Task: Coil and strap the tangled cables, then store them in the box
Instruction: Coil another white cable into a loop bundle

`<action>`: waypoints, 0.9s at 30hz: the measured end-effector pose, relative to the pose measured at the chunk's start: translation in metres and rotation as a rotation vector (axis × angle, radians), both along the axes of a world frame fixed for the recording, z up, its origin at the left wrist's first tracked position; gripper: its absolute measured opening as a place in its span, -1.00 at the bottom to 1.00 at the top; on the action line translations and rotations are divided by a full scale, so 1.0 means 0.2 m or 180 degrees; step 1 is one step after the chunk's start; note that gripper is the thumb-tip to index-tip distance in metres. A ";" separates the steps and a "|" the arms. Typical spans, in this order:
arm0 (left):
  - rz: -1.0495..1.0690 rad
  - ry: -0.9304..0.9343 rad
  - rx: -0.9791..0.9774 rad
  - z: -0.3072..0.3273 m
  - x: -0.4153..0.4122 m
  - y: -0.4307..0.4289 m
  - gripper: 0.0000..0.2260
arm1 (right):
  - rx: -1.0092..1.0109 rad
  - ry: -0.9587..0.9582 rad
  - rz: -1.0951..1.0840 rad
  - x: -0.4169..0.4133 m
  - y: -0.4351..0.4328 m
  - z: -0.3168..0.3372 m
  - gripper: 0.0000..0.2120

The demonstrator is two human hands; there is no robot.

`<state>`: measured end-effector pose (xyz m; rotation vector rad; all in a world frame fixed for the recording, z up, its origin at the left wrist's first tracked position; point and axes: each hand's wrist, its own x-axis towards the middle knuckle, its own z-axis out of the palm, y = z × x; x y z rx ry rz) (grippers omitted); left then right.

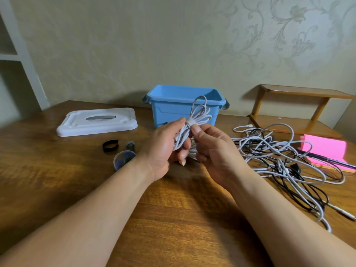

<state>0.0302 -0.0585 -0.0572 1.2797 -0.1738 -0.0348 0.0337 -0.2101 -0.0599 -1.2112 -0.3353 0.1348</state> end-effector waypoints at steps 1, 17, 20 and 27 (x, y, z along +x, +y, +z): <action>-0.0089 0.0087 -0.0033 0.00 0.00 0.00 -0.62 | -0.0023 -0.0014 0.0132 -0.01 0.00 0.01 -0.83; 0.0929 -0.0795 0.1555 -0.05 0.01 -0.03 -0.76 | -0.0269 -0.0038 -0.0630 0.07 0.01 -0.05 -0.80; 0.0948 -0.0697 0.1038 -0.06 0.04 -0.02 -0.78 | -0.0285 0.0103 -0.0643 0.07 0.01 -0.06 -0.81; 0.0805 -0.0509 0.0508 -0.04 0.04 -0.02 -0.75 | -0.0221 0.0089 -0.0507 0.07 0.01 -0.06 -0.77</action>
